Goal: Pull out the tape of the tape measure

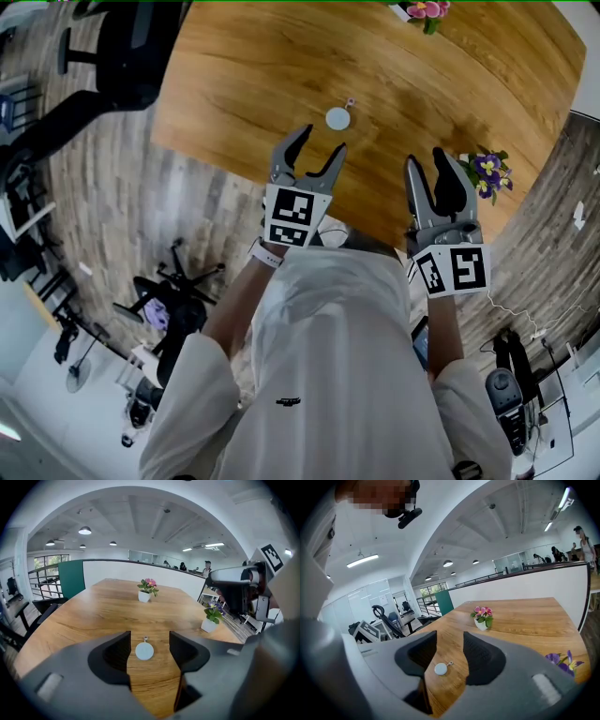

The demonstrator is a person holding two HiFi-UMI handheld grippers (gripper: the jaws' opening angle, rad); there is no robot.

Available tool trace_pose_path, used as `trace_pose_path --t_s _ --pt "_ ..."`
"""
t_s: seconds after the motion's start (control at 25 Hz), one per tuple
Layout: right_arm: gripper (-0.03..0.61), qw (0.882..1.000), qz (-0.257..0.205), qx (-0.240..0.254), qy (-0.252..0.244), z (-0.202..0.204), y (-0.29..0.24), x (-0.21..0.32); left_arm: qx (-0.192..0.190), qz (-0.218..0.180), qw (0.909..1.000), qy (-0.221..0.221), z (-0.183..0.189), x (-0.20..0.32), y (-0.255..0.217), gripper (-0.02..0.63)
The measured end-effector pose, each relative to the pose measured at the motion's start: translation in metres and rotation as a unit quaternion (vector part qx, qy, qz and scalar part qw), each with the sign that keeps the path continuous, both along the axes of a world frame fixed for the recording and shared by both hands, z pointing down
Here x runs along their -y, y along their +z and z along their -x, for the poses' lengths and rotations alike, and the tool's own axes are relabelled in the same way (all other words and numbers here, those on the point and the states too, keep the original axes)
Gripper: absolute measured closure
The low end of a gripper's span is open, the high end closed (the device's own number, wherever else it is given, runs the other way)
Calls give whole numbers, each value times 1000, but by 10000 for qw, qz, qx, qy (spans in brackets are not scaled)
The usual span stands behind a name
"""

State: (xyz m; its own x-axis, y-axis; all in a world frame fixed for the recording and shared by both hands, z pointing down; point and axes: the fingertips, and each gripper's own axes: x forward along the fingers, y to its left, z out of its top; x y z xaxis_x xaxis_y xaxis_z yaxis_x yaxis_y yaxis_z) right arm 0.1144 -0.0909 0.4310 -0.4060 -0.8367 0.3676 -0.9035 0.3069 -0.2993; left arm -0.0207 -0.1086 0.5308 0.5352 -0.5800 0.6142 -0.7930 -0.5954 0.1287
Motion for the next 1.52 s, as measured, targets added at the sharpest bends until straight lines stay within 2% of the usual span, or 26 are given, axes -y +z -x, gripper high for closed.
trace_pose_path --t_s 0.6,0.84,1.0,1.36,1.52 --pt "373 9994 348 41 -33 0 36 6 251 346 9988 241 -12 12 64 335" --pt "354 9990 447 52 -6 -1 45 4 331 349 9983 344 -16 20 81 301" --pt "354 9986 527 68 28 -2 51 1 447 353 9972 479 -20 21 92 247" --pt "354 9983 577 85 66 2 54 2 446 521 9957 629 -26 22 107 232" --pt "354 9982 593 94 87 2 55 3 617 411 9952 636 -26 21 109 220"
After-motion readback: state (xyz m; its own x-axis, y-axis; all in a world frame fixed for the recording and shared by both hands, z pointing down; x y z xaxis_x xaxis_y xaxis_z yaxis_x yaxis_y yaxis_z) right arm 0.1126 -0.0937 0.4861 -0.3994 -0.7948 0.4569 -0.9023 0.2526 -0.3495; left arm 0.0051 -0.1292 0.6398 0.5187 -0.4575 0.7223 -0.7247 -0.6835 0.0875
